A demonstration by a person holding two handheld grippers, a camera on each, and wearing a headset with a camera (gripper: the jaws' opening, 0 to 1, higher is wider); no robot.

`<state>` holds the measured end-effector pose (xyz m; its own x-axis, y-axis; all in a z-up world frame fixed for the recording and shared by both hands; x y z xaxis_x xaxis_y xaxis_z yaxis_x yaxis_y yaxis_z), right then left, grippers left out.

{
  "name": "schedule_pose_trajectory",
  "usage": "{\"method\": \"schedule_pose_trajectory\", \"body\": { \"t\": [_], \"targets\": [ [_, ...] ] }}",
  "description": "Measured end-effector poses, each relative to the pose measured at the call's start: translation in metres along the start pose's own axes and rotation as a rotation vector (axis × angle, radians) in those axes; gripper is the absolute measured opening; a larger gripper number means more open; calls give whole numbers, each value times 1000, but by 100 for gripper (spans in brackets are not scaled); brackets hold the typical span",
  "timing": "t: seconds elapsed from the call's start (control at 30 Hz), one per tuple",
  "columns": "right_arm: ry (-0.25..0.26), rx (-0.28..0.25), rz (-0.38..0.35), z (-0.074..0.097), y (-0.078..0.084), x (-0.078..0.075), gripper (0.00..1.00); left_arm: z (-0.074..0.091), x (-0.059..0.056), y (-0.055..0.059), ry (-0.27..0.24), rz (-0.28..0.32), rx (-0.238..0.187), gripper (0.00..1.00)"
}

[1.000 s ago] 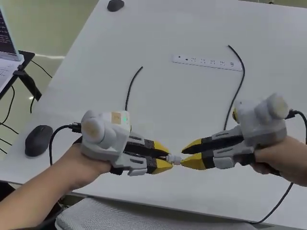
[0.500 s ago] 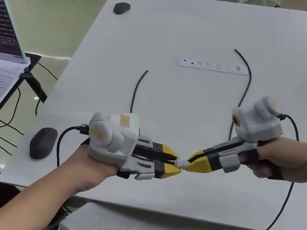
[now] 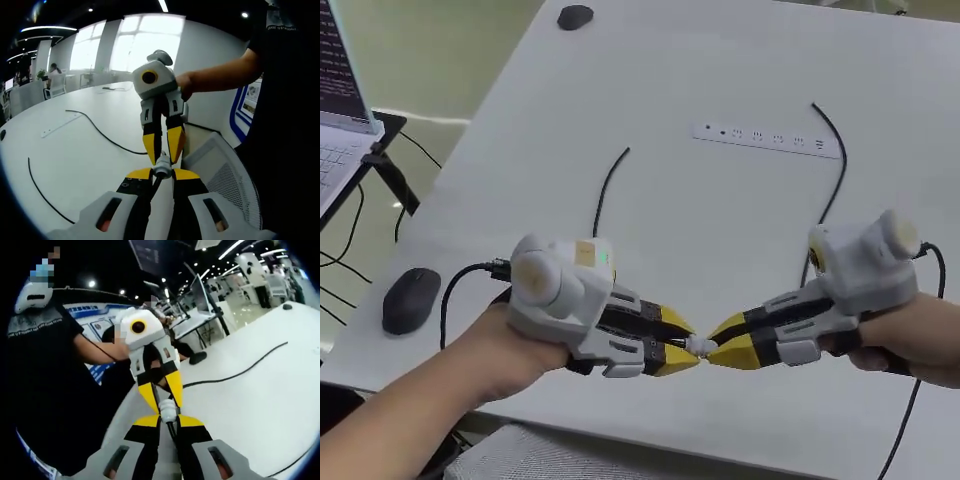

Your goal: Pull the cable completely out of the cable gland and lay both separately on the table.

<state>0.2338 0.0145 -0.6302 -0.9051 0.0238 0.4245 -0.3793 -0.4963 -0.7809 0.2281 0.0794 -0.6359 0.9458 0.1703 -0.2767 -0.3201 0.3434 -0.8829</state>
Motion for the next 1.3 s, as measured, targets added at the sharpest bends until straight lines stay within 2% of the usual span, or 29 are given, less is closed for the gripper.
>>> {"method": "schedule_pose_trajectory", "body": {
  "t": [0.03,0.07,0.13,0.17,0.27,0.3,0.53,0.67,0.83,1.1,1.3],
  "targets": [
    [25,-1,39,-1,0,1,7,0,0,1,-2,6,3,15],
    [58,-4,110,-1,0,1,7,1,0,1,-1,18,3,15],
    [100,-1,186,-1,0,3,7,1,0,2,4,28,-2,15],
    [140,11,254,-1,0,6,7,2,0,2,5,33,-6,15],
    [218,43,367,-2,3,6,7,1,-1,3,15,45,-14,15],
    [261,60,418,-3,3,7,7,1,-1,3,14,47,-15,15],
    [403,135,634,-7,4,16,7,2,-4,5,19,78,-34,15],
    [478,151,729,-7,0,17,7,4,-3,2,10,102,-65,15],
    [496,143,715,-6,-1,17,8,5,-3,0,0,102,-72,15],
    [471,127,615,-5,0,17,8,4,-7,1,-3,105,-72,15],
    [484,92,526,-1,-2,17,11,4,-7,-1,-9,85,-70,15]
  ]
}}
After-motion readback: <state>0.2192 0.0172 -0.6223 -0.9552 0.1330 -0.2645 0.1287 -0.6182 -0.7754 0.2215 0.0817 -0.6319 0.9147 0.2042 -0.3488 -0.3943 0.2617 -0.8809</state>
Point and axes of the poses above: the centre of the closed fingertips' face, and the gripper's own axes: z roughly backward along the fingers, x roughly to its left, y roughly out of its underside, the point moved 4 cm from there along z, roughly backward along the fingers, and after that the axes turned 7 degrees about y, right-handed, at the moved point
